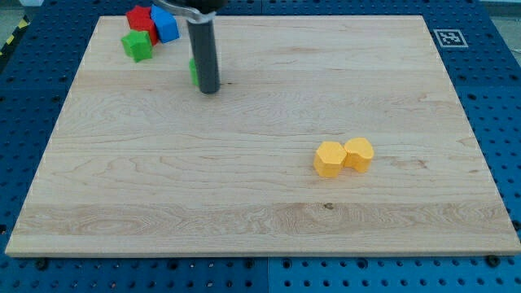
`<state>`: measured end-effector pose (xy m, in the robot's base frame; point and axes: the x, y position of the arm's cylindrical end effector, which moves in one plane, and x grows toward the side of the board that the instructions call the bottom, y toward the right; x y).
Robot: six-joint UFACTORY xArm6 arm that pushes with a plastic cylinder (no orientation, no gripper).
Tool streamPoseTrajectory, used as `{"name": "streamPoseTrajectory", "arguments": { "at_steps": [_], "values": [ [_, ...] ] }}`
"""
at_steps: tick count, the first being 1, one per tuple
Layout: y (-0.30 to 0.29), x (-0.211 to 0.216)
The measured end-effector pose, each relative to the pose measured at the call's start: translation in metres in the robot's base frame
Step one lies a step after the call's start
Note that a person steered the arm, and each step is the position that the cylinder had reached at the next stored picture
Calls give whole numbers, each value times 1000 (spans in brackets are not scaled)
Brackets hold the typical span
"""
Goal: Slide the green circle towards group of blocks
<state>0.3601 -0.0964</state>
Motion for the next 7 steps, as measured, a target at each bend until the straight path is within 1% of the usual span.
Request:
{"name": "streamPoseTrajectory", "arguments": {
  "at_steps": [1,3,4,5,6,7],
  "values": [
    [-31,-29],
    [-69,-43],
    [-58,-38],
    [-17,-32],
    [-2,-46],
    [-15,-60]
  ]
}}
